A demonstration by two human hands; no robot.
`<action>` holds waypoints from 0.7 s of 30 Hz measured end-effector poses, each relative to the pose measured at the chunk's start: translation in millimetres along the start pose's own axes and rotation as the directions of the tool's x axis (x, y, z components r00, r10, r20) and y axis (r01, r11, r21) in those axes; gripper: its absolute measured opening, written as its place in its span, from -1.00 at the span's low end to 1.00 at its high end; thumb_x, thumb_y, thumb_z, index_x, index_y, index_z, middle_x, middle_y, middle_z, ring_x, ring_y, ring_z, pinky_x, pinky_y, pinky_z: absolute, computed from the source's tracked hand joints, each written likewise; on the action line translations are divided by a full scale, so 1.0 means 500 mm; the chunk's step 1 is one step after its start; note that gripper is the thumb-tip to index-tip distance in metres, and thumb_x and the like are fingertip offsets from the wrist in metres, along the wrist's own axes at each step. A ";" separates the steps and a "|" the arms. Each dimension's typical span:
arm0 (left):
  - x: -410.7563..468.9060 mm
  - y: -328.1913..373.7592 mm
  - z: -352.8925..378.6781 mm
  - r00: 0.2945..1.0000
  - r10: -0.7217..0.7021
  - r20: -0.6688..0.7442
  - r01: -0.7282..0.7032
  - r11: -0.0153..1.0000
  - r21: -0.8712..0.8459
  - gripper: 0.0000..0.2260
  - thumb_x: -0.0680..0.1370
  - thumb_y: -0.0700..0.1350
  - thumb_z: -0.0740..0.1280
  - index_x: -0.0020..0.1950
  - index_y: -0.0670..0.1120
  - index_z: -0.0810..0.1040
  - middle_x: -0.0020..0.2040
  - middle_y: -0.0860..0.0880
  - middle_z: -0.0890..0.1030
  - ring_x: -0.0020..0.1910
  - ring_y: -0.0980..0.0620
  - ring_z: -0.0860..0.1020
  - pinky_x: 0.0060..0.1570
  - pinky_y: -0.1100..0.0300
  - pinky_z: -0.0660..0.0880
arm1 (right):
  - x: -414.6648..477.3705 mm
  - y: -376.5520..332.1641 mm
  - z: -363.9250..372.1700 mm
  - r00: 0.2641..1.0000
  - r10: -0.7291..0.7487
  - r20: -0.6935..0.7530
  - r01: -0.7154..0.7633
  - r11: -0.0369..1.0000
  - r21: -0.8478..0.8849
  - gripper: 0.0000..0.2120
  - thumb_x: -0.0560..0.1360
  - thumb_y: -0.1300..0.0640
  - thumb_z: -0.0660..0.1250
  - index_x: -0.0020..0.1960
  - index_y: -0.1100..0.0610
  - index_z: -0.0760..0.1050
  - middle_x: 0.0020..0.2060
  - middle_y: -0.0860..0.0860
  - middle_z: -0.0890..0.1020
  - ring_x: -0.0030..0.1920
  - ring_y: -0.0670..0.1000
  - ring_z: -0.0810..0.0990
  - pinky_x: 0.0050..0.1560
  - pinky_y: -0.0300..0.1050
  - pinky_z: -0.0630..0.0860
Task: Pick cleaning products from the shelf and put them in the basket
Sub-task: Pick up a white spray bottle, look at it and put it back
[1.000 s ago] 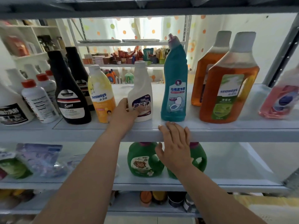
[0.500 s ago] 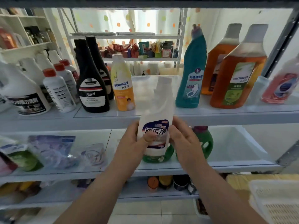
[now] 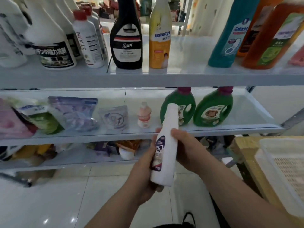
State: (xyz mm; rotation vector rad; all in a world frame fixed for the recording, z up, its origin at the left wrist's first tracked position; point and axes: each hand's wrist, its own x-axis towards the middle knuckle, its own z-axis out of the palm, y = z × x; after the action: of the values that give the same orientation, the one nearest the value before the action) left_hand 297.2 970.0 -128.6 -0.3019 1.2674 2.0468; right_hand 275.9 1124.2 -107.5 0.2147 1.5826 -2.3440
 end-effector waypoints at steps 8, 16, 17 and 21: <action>-0.031 -0.042 -0.095 0.941 0.304 0.150 -0.318 0.637 0.702 -0.18 0.23 0.00 0.66 0.29 0.34 0.23 0.17 0.19 0.54 0.03 0.33 0.60 -0.16 0.41 0.55 | -0.042 0.106 0.069 0.989 -0.143 -0.026 0.143 0.990 -0.009 -0.64 0.19 0.27 0.45 -0.03 0.10 0.55 0.05 0.10 0.69 0.05 0.10 0.68 -0.02 0.01 0.65; -0.020 -0.091 -0.115 0.521 0.755 0.397 -0.597 -0.009 0.802 -0.15 0.30 -0.20 0.64 0.44 0.01 0.23 0.24 0.13 0.31 0.27 -0.02 0.44 0.25 0.10 0.49 | -0.109 0.137 0.066 0.871 -0.466 0.156 0.491 0.815 -0.307 -0.58 0.29 0.35 0.46 -0.06 -0.14 0.56 0.12 -0.02 0.68 0.45 0.09 0.48 0.42 -0.01 0.43; -0.020 -0.094 -0.110 0.551 0.736 0.395 -0.606 0.027 0.795 -0.16 0.31 -0.24 0.61 0.47 -0.03 0.23 0.27 0.16 0.31 0.29 -0.04 0.45 0.25 0.09 0.51 | -0.112 0.129 0.061 0.868 -0.475 0.141 0.495 0.813 -0.307 -0.62 0.29 0.29 0.47 -0.08 -0.15 0.57 0.08 -0.02 0.69 0.44 0.09 0.50 0.40 0.04 0.46; -0.017 -0.101 -0.066 0.737 0.581 0.347 -0.558 0.233 0.796 -0.18 0.35 -0.22 0.44 0.49 0.21 0.15 0.33 0.24 0.40 0.25 0.10 0.52 0.00 0.42 0.46 | -0.124 0.093 0.015 0.854 -0.515 0.072 0.514 0.818 -0.257 -0.77 0.31 0.22 0.48 -0.12 -0.05 0.58 -0.10 0.00 0.69 0.25 0.10 0.64 0.22 0.10 0.58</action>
State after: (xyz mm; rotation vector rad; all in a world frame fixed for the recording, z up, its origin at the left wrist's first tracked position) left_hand 331.8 952.1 -175.2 0.7742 2.5321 1.5316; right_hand 350.0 1111.4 -127.5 -0.3205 2.1523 -2.4445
